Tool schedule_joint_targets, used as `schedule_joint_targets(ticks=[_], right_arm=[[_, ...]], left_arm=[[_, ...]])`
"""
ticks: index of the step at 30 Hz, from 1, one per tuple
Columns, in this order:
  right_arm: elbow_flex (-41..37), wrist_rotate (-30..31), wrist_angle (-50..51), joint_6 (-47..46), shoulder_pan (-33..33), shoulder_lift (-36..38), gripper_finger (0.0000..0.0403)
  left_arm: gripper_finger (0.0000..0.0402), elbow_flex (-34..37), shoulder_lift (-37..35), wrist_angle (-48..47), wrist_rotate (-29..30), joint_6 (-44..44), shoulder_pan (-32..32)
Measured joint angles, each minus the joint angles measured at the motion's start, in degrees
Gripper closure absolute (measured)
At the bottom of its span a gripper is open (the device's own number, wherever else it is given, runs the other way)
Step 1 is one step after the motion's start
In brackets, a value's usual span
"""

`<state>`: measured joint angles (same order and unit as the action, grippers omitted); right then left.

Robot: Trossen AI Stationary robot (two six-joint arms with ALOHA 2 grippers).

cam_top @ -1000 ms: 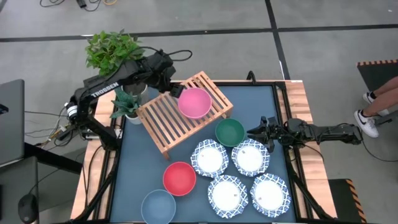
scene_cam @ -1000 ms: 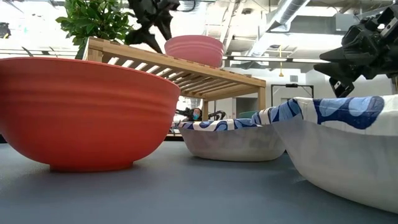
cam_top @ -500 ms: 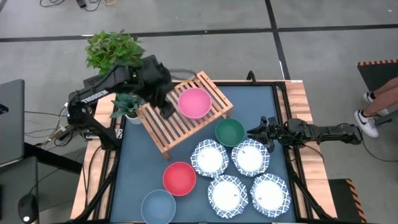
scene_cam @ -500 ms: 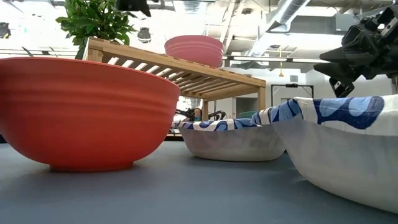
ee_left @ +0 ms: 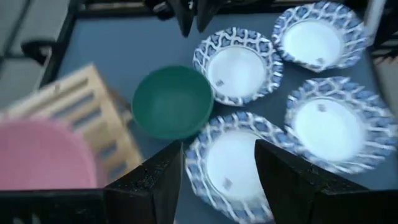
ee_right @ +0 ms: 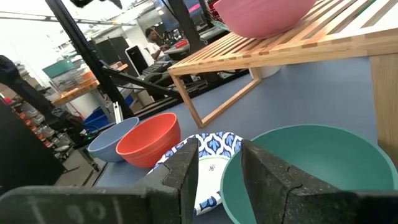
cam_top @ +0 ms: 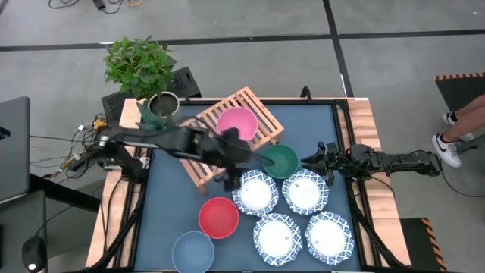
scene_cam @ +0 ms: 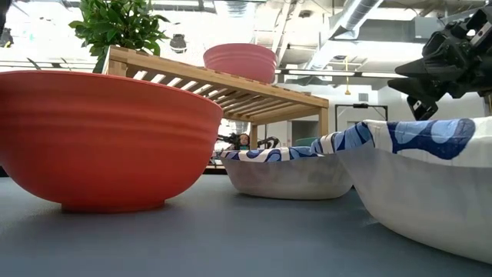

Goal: Place and stack bowls onto a shelf
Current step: Stack the green bowl on top of the pink bowl on the shelf

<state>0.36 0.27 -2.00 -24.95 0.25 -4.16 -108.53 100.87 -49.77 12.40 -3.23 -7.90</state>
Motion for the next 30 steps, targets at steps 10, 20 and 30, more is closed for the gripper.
schedule_joint_targets(ticks=[10, 20, 30], right_arm=[[0.00, -0.02, 0.11, -0.02, -0.02, 0.00, 0.0259], [0.00, -0.04, 0.20, 0.00, 0.00, 0.00, 0.0259], [-0.02, -0.09, 0.22, 0.00, 0.00, 0.02, 0.0259]], left_arm=[[0.0216, 0.04, 13.41, 7.97, 9.88, 12.32, 0.80], [0.0216, 0.04, 20.27, 12.70, 10.50, 15.61, 2.64], [0.0216, -0.09, 22.11, 19.10, 10.53, 19.53, 1.96]])
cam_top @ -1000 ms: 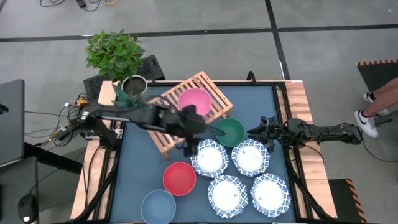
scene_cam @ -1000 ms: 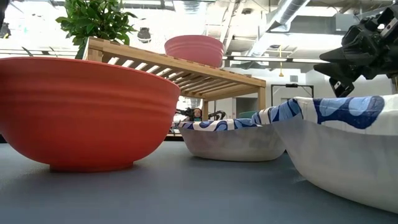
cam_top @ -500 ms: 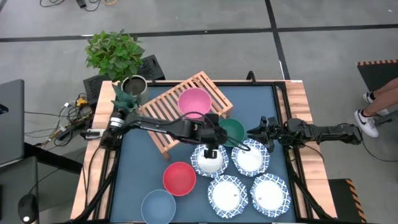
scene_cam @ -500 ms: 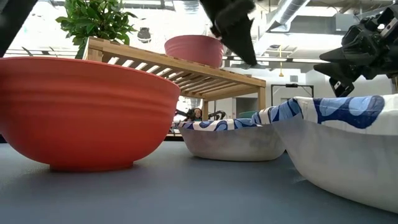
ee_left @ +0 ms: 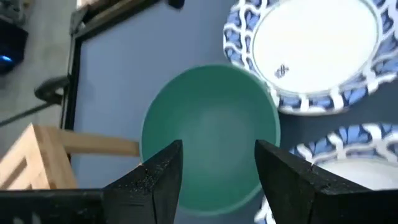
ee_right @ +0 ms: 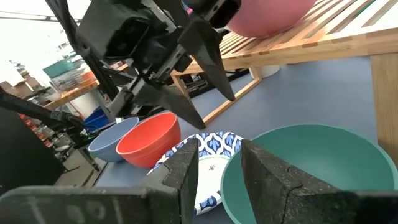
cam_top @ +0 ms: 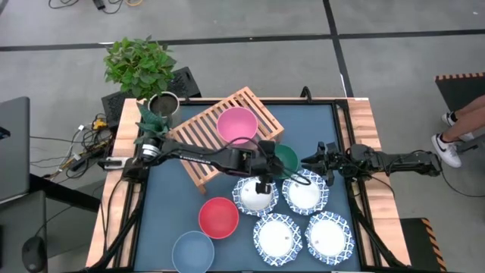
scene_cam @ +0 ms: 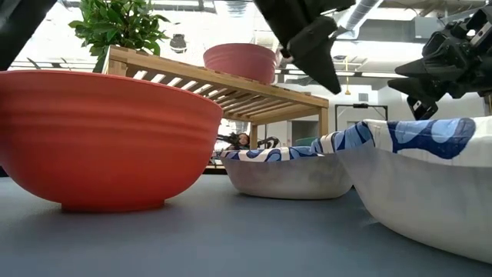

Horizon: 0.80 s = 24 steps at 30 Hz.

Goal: Place and stack bowls onto a shelf
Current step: Stack the green bowl on top of the pink bowl on the shelf

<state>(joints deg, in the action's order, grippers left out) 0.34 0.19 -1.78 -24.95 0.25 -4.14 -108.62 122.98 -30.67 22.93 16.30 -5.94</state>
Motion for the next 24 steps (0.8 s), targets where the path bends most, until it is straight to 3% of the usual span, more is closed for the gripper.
schedule_joint_targets(ticks=[14, 24], right_arm=[[0.00, -0.03, -0.02, 1.42, 0.00, -0.02, 0.0259], [0.00, -0.05, 0.00, 1.40, 0.11, -0.02, 0.0259]], left_arm=[[0.0216, -1.62, 3.86, -0.61, 6.31, 0.63, -1.98], [0.0216, -1.63, 5.19, 1.43, 3.76, 2.58, -2.16]])
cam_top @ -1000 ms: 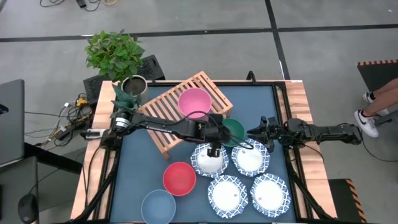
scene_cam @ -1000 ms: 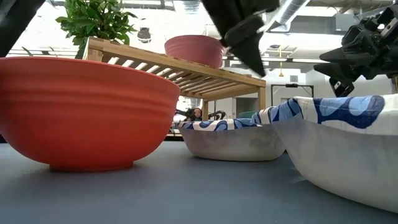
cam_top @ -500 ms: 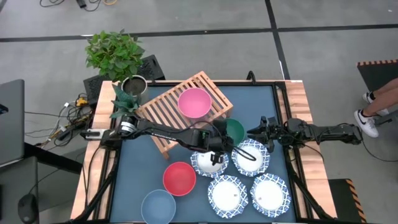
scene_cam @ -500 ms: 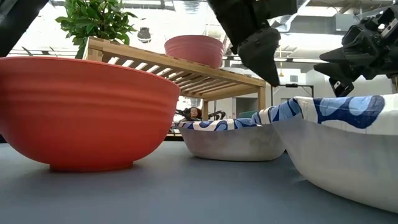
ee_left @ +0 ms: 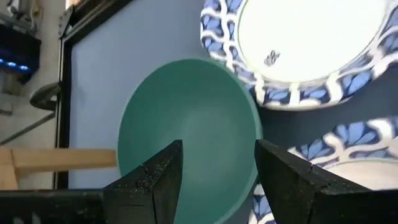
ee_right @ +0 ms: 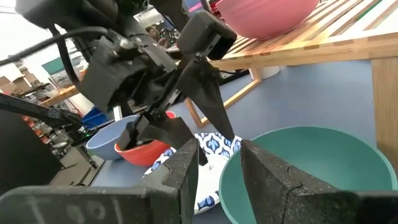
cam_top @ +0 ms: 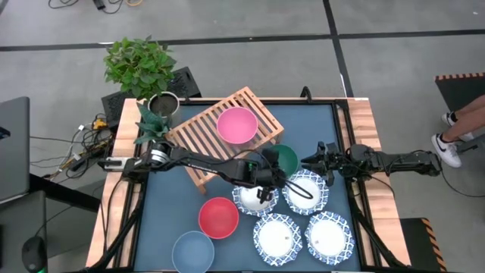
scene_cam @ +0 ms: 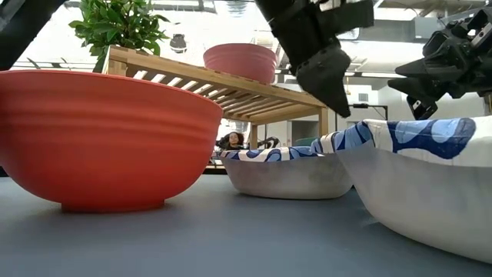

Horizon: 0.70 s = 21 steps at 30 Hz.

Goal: Place and stack bowls onto a shelf
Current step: Stack the green bowl on top of the pink bowl on the shelf

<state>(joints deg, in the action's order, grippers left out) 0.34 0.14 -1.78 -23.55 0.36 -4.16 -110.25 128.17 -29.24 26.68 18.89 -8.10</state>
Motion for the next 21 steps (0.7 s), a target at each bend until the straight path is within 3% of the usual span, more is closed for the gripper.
schedule_joint_targets(ticks=[17, 21], right_arm=[[0.00, -0.06, 0.07, 0.02, 0.02, 0.00, 0.0259], [0.00, -0.06, 0.07, 0.00, 0.02, 0.00, 0.0259]], left_arm=[[0.0216, 0.03, 3.37, 0.08, 1.54, -0.10, -0.07], [0.0216, 0.03, 3.37, -0.36, -2.06, -1.62, 0.78]])
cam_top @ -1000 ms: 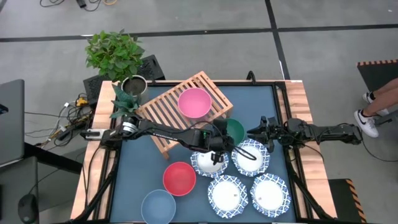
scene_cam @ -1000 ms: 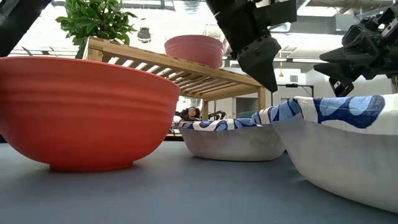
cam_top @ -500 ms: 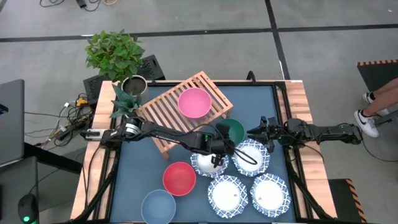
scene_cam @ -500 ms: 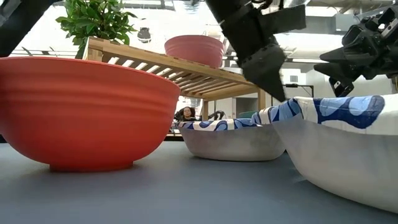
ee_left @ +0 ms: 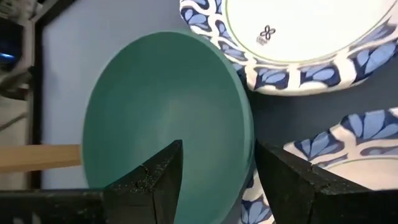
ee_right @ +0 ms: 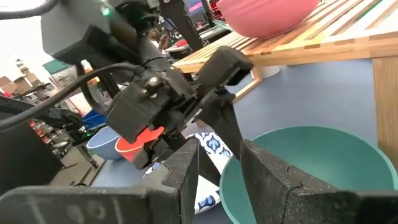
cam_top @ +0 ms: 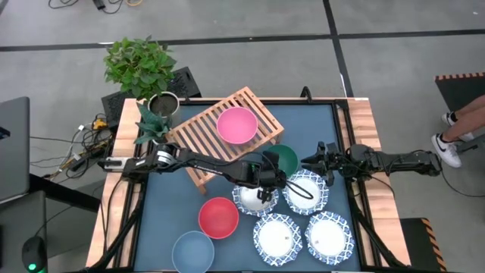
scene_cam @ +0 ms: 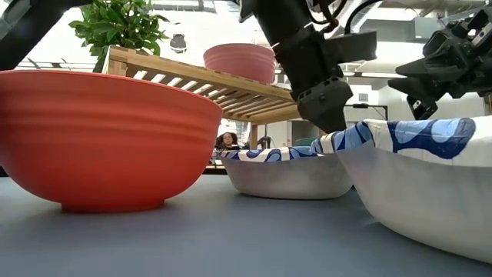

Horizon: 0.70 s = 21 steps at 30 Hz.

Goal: Place and stack bowls onto a shelf
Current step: Stack the green bowl on top of the pink bowl on the shelf

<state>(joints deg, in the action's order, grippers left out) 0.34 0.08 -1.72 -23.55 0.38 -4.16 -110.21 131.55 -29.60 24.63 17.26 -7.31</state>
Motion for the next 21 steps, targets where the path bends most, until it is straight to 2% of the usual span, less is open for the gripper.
schedule_joint_targets(ticks=[8, 16, 21], right_arm=[[0.00, -0.09, 0.00, 0.00, -0.01, 0.00, 0.0259], [0.00, -0.09, 0.00, 0.00, -0.02, 0.01, 0.0259], [0.00, -0.09, 0.00, 0.00, -0.02, 0.00, 0.0259]], left_arm=[[0.0227, -0.04, 2.02, -1.65, -0.13, -0.43, 0.07], [0.0302, -0.12, 2.97, -2.92, 2.17, -0.52, -0.20], [0.0349, -3.02, 2.89, -3.80, 2.56, -0.42, -0.32]])
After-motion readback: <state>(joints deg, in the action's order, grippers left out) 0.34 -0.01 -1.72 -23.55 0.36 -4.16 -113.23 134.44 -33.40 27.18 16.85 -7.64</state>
